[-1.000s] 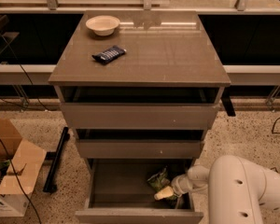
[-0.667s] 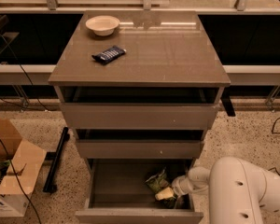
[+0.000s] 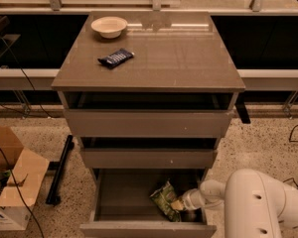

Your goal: Pick green jalapeno chip bag from bottom drawer and place on counter

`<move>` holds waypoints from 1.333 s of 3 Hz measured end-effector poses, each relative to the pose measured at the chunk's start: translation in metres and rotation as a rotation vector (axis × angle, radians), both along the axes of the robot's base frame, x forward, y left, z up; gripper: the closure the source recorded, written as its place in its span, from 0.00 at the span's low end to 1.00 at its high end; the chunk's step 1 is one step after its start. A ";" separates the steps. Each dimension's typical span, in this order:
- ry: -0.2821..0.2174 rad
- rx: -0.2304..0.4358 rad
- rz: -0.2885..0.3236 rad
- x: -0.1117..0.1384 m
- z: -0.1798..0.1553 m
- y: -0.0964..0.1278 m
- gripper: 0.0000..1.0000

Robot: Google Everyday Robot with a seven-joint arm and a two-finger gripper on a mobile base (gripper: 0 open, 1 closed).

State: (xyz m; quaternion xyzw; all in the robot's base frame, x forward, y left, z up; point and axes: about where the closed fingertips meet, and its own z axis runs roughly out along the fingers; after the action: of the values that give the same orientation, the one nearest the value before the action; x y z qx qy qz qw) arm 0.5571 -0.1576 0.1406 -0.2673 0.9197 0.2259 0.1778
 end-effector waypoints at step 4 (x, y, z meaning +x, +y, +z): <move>-0.047 0.053 0.020 -0.008 0.028 0.012 1.00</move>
Offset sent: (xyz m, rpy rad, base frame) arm -0.0059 0.0159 0.0241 0.0477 -0.0624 0.0058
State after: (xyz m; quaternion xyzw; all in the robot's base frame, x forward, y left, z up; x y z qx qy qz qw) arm 0.5487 -0.1454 0.1685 -0.2767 0.9063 0.2454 0.2044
